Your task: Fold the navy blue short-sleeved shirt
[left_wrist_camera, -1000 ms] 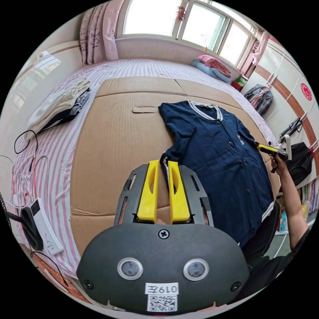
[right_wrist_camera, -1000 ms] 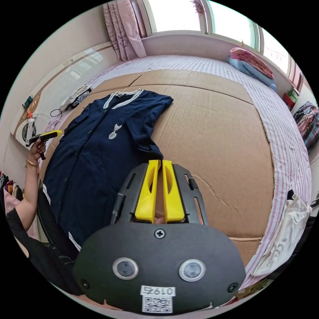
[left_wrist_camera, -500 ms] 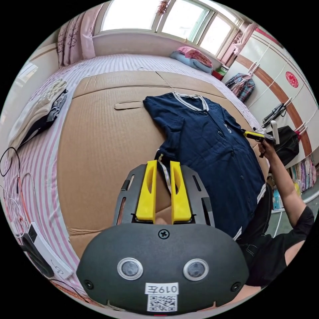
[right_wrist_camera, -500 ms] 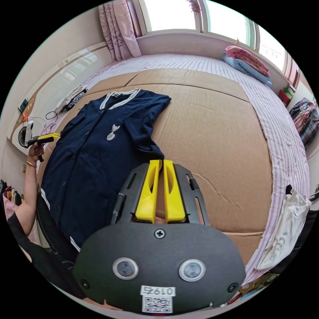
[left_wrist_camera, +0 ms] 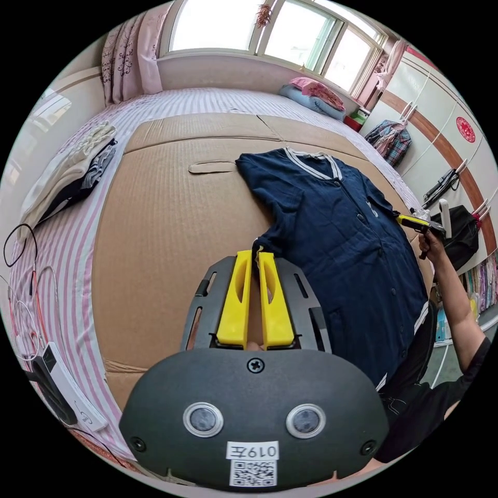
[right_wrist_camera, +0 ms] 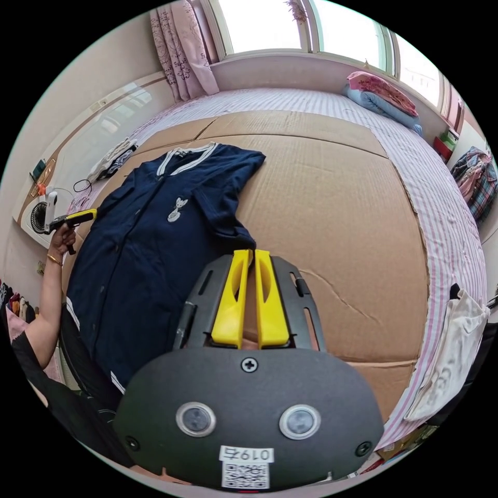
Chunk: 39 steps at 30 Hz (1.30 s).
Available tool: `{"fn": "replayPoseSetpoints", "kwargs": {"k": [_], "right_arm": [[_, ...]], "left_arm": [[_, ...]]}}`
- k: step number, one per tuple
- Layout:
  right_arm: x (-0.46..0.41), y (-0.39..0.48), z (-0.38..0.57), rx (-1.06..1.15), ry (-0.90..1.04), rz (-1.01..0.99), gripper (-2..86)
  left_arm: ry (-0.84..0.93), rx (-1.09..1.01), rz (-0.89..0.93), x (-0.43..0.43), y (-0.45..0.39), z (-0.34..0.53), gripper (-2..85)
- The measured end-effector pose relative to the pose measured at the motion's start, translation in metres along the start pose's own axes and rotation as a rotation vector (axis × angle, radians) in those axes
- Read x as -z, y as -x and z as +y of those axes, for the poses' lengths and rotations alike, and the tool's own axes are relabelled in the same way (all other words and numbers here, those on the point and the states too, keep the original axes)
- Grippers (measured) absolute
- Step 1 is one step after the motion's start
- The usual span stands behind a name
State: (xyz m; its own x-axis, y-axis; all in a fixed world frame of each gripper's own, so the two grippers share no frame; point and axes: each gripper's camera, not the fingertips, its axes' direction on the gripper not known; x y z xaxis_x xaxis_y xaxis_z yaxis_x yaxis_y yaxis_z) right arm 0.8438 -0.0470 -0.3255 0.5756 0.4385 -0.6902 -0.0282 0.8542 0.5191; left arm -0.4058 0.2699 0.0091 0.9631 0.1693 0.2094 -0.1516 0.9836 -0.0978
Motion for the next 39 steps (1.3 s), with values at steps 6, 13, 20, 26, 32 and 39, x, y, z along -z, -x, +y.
{"fn": "replayPoseSetpoints", "kwargs": {"k": [6, 13, 20, 26, 32, 39], "right_arm": [[0.002, 0.004, 0.0, -0.019, -0.011, 0.04, 0.0], [0.002, 0.017, 0.001, 0.023, -0.007, 0.091, 0.1], [0.004, 0.018, 0.002, 0.024, 0.014, 0.144, -0.6], [0.005, 0.028, 0.01, 0.033, 0.01, 0.186, -0.2], [0.034, -0.003, 0.033, -0.073, -0.054, 0.036, -0.2], [0.035, -0.027, 0.047, -0.117, -0.032, -0.1, 4.6]], "left_arm": [[0.004, -0.01, -0.076, -0.001, 0.001, -0.005, 1.5], [0.016, 0.0, -0.085, -0.002, 0.004, -0.01, 1.9], [0.009, -0.01, -0.129, 0.0, 0.006, -0.012, 2.1], [0.029, 0.0, -0.172, -0.002, 0.002, -0.013, 2.6], [0.041, 0.036, -0.005, 0.009, 0.021, -0.003, 5.3], [0.016, 0.055, 0.091, 0.013, 0.023, 0.009, 6.7]]}}
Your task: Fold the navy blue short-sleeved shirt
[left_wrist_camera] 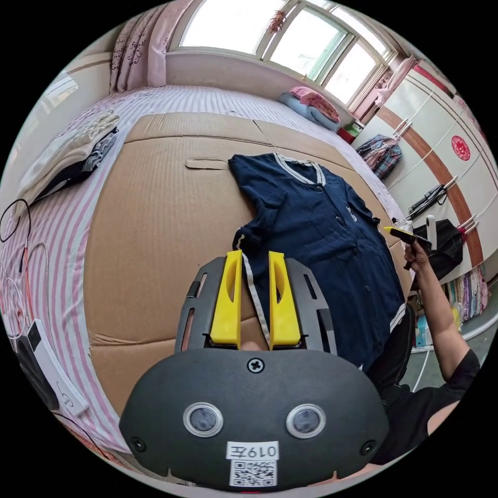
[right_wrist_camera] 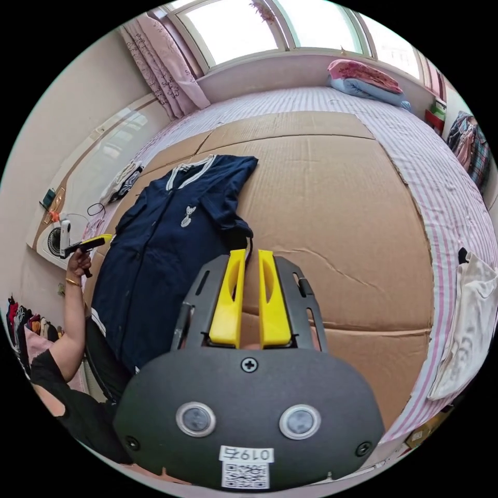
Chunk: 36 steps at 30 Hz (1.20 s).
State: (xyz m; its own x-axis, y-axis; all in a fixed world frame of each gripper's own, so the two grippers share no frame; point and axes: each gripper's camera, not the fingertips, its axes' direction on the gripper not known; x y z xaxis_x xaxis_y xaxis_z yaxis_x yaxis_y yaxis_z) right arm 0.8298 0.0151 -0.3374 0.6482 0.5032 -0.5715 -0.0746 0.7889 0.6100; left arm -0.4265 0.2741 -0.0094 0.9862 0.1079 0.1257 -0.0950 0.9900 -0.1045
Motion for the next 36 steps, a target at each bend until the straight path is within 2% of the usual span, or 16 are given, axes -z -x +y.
{"fn": "replayPoseSetpoints", "kwargs": {"k": [3, 7, 11, 20, 25, 31, 36], "right_arm": [[-0.006, -0.003, 0.002, -0.002, 0.002, -0.02, 5.4], [-0.017, -0.001, 0.007, 0.016, 0.037, -0.023, 5.0], [-0.022, 0.008, 0.017, 0.052, 0.037, 0.037, 0.8], [-0.03, 0.035, 0.045, 0.125, 0.021, 0.189, -0.2], [-0.019, 0.037, 0.066, 0.087, -0.024, 0.152, 1.2], [0.0, 0.037, 0.113, 0.055, -0.06, 0.034, 5.1], [-0.01, 0.035, 0.147, -0.02, -0.043, -0.02, 5.5]], "left_arm": [[0.045, 0.013, -0.086, -0.01, -0.005, 0.002, 6.4], [0.059, 0.004, -0.063, -0.011, -0.007, 0.004, 6.2], [0.063, -0.011, -0.079, -0.012, -0.015, 0.008, 5.1], [0.078, -0.086, -0.217, -0.019, -0.047, 0.023, 1.6], [0.065, -0.036, -0.152, -0.017, -0.048, 0.037, 2.5], [-0.008, 0.043, 0.055, -0.001, -0.042, 0.066, 5.6], [0.055, 0.056, -0.046, -0.018, -0.066, 0.085, 5.0]]}}
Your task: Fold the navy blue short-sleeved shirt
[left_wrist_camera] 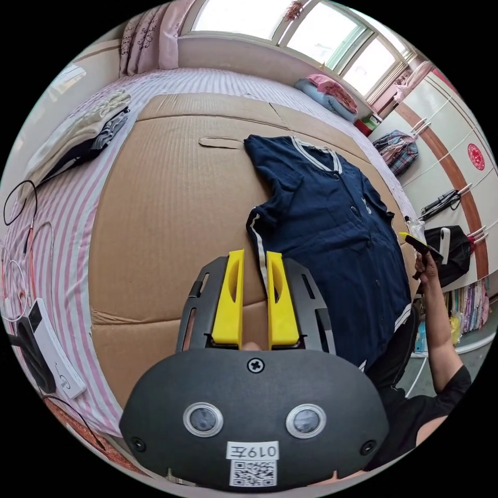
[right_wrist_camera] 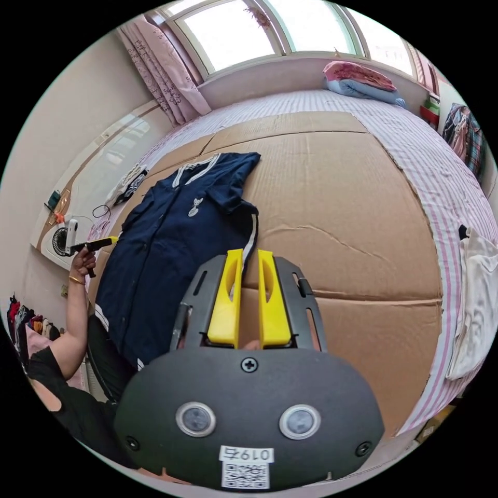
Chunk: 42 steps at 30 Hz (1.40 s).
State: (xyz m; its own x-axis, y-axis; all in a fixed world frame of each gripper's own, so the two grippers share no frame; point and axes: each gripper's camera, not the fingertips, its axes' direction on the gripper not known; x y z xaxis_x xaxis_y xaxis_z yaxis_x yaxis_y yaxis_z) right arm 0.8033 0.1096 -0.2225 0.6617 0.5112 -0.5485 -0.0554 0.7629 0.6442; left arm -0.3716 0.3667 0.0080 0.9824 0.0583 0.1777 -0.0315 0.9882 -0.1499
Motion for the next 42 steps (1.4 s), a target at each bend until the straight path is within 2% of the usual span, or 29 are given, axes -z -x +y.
{"fn": "replayPoseSetpoints", "kwargs": {"k": [4, 10, 14, 18, 22, 25, 27, 32, 36, 42], "right_arm": [[-0.013, 0.012, 0.022, -0.013, 0.012, -0.031, 5.0], [-0.027, 0.047, 0.054, 0.037, 0.044, 0.084, 2.4], [-0.033, 0.073, 0.084, 0.078, 0.044, 0.137, 4.0], [-0.02, 0.084, 0.122, 0.072, 0.0, 0.065, 5.9], [0.015, 0.126, 0.197, 0.228, -0.103, -0.027, 5.3], [0.04, 0.187, 0.264, 0.427, -0.192, 0.033, 2.9], [0.048, 0.227, 0.307, 0.516, -0.271, 0.099, 1.8], [0.028, 0.325, 0.424, 0.59, -0.465, 0.2, -0.6], [-0.017, 0.379, 0.478, 0.68, -0.357, 0.237, -0.4], [-0.066, 0.438, 0.542, 0.833, -0.305, 0.234, 5.8]], "left_arm": [[0.006, -0.014, -0.002, -0.007, -0.02, 0.014, 2.8], [0.006, -0.058, -0.071, -0.014, -0.058, 0.042, 2.0], [0.019, -0.087, -0.134, -0.019, -0.09, 0.063, 2.4], [0.008, -0.054, -0.13, -0.016, -0.11, 0.092, 3.7], [-0.116, -0.041, -0.065, 0.007, -0.131, 0.134, 3.1], [-0.203, -0.087, -0.087, 0.027, -0.172, 0.172, 2.4], [-0.277, -0.19, -0.219, 0.037, -0.231, 0.213, 2.0], [-0.438, -0.515, -0.373, 0.019, -0.381, 0.337, 2.4], [-0.427, -0.691, -0.438, -0.027, -0.473, 0.43, 4.0], [-0.34, -0.808, -0.492, -0.074, -0.535, 0.484, 6.6]]}}
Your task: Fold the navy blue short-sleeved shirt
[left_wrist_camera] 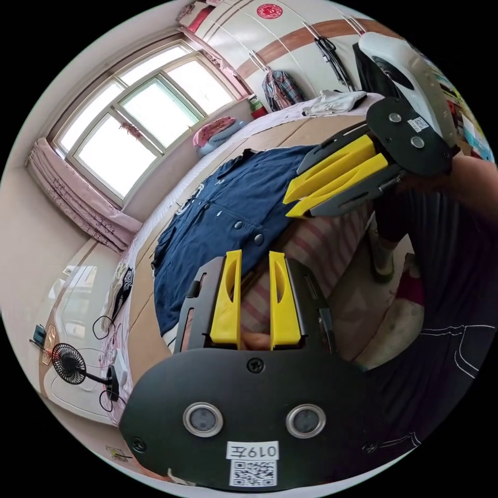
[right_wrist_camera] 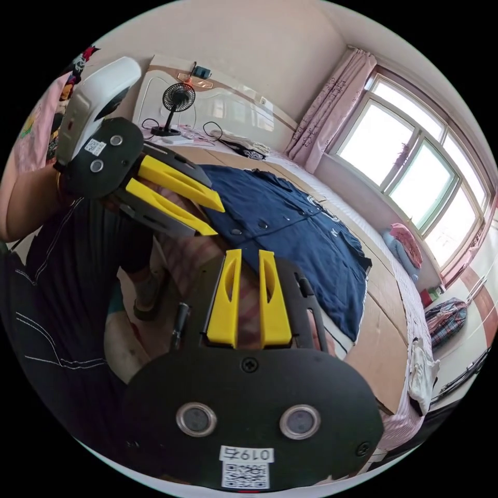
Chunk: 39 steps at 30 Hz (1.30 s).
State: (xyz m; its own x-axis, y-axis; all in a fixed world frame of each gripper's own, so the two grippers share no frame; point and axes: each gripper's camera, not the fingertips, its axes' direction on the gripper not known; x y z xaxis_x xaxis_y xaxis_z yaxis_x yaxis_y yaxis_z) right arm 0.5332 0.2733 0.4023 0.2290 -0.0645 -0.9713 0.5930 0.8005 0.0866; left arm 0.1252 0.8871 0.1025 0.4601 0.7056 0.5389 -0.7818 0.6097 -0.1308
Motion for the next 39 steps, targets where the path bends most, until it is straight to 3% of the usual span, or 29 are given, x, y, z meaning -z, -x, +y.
{"fn": "replayPoseSetpoints", "kwargs": {"k": [13, 28, 33, 39], "right_arm": [[-0.012, 0.093, 0.01, 0.001, 0.033, -0.035, 5.5], [-0.021, 0.193, 0.0, 0.053, 0.013, 0.056, 6.0], [-0.028, 0.213, -0.008, 0.052, 0.033, 0.12, 1.5], [-0.035, 0.24, -0.011, 0.089, 0.08, 0.115, -0.7]], "left_arm": [[0.07, -0.083, 0.042, 0.003, -0.087, -0.02, 1.9], [0.055, 0.112, 0.12, 0.016, -0.125, -0.016, 0.7], [0.015, 0.176, 0.17, 0.023, -0.125, -0.012, 0.8], [0.057, 0.07, 0.136, 0.02, -0.15, -0.014, 1.3]]}}
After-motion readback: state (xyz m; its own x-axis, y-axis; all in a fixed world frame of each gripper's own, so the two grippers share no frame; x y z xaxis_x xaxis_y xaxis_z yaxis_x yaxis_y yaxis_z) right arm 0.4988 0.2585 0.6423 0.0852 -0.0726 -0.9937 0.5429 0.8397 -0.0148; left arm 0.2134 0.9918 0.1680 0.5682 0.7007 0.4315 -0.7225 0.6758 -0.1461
